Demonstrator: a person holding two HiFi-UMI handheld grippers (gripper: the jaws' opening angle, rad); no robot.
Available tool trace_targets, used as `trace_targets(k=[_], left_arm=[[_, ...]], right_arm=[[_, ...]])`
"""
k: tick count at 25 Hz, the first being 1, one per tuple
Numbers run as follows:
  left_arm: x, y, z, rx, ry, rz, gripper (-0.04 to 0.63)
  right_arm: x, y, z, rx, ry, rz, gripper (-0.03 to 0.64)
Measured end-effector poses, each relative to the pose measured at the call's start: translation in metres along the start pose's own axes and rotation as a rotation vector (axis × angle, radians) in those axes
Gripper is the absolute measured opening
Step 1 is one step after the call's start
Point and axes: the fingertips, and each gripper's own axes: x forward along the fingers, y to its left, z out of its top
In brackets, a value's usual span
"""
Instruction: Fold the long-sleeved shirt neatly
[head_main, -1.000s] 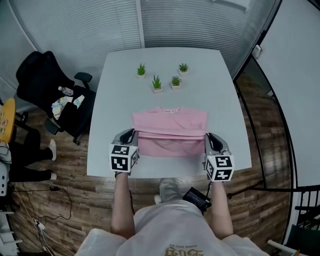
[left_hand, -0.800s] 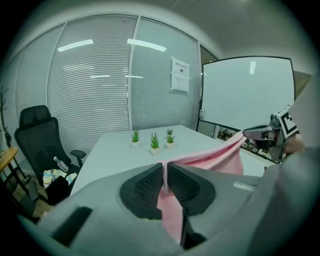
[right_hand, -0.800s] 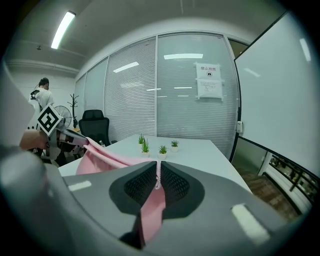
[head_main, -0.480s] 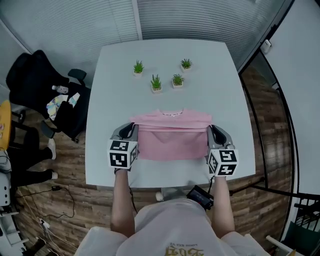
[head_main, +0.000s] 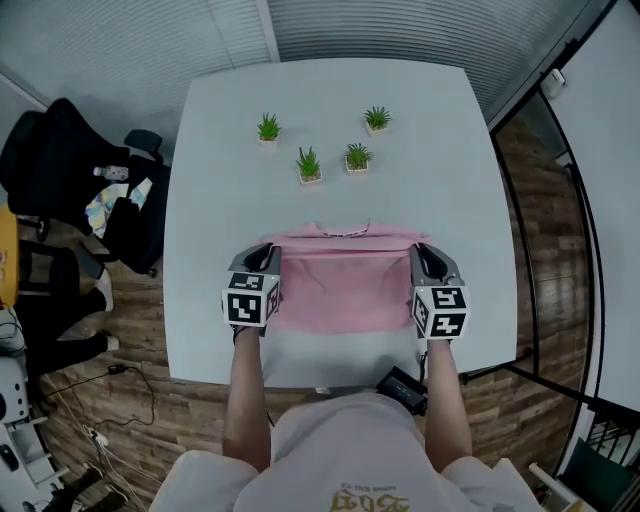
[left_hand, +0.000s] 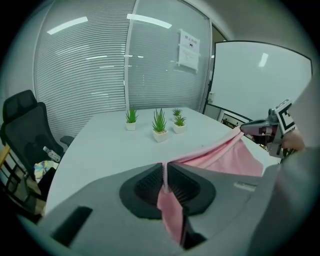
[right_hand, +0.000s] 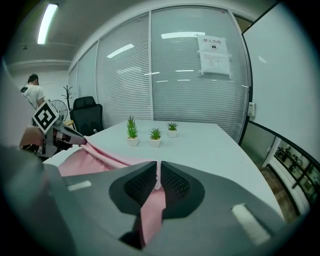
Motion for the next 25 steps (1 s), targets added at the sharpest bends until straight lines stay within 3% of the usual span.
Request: trace_targets(k=[10, 15, 18, 25], left_arm=[[0.05, 0.011, -0.014, -0.02, 0.093, 0.033, 0.046], [0.066, 0.022, -0.016, -0.068, 0.075, 0.097, 0.072], [0.07, 0.03, -0.013, -0.129, 0.026, 0.134, 0.109], [0.071, 0.044, -0.012, -0.248, -0.008, 0.163, 0.255]], right_arm=[[0.052, -0.015, -0.019, 0.024, 0.071, 0.019, 0.049], [0.069, -0.027, -0.024, 0.049, 0.072, -0.013, 0.069], [0.073, -0.032, -0.025, 0.073, 0.057, -0.017, 0.113], [0.065, -0.035, -0.022, 0.061, 0.018, -0.044, 0.139]])
